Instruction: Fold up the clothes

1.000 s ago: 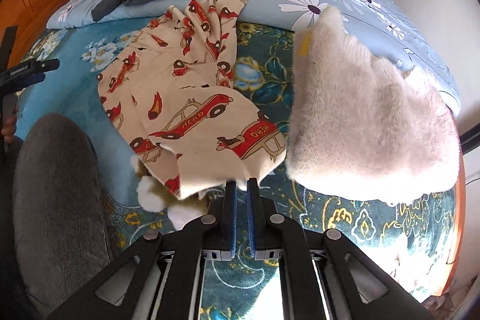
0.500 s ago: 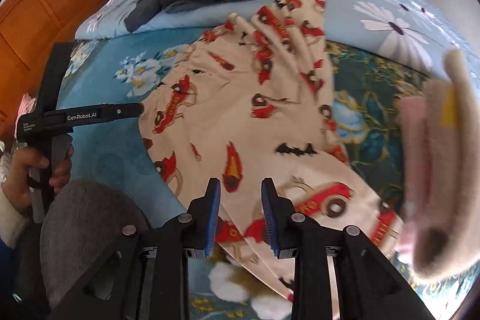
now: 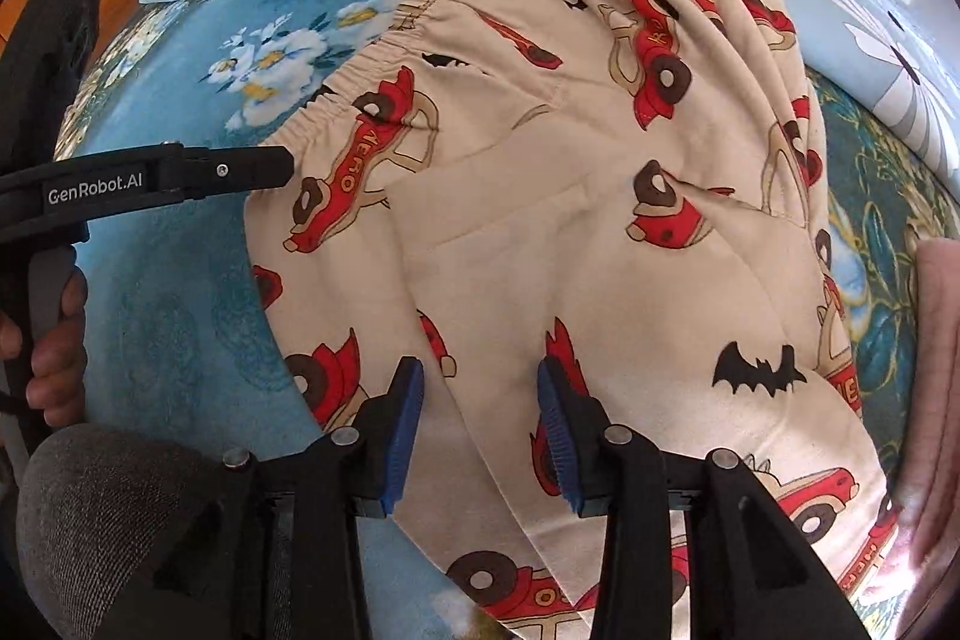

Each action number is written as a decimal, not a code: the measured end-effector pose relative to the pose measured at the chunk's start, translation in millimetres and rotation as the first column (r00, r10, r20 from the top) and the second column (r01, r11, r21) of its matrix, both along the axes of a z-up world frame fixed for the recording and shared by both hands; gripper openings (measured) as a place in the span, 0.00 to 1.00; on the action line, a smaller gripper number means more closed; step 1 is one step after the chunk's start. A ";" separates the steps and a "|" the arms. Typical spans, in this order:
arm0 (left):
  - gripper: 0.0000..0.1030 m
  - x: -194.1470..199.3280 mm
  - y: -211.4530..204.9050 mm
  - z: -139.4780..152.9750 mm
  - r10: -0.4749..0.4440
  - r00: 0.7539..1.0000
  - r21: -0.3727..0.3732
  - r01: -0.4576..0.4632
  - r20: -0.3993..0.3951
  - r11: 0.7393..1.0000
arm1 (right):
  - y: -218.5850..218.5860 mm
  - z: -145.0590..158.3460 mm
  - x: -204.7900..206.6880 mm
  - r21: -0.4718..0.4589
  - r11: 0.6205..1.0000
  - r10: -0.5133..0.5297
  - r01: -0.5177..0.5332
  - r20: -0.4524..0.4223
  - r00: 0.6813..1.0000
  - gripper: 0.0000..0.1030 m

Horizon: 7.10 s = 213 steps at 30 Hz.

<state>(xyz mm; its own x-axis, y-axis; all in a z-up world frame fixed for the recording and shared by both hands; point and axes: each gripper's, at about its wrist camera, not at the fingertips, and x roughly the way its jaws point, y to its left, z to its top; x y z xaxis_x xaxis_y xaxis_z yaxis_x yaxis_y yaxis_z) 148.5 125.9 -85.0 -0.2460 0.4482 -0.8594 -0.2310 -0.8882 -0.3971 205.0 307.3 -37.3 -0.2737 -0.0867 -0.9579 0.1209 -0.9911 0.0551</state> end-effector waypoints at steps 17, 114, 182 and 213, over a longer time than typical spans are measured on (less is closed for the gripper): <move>0.09 -9.5 -120.4 83.3 0.283 0.946 0.002 -0.287 -0.160 0.958 | 64.9 110.4 36.6 -0.144 0.971 -0.220 0.191 -0.220 0.950 0.02; 0.15 37.6 -433.3 33.3 0.655 0.756 0.046 -0.654 0.008 0.755 | 149.8 43.3 144.6 0.129 0.870 -0.479 0.476 -0.006 0.878 0.21; 0.28 64.5 -423.8 14.0 0.700 0.713 0.017 -0.701 0.042 0.713 | 169.6 43.6 -149.7 -0.397 0.685 -0.699 0.611 -0.121 0.705 0.02; 0.09 94.5 -407.2 -8.5 0.766 0.633 0.104 -0.774 0.112 0.624 | 176.7 5.4 201.8 -0.496 0.518 -0.707 0.697 0.209 0.675 0.34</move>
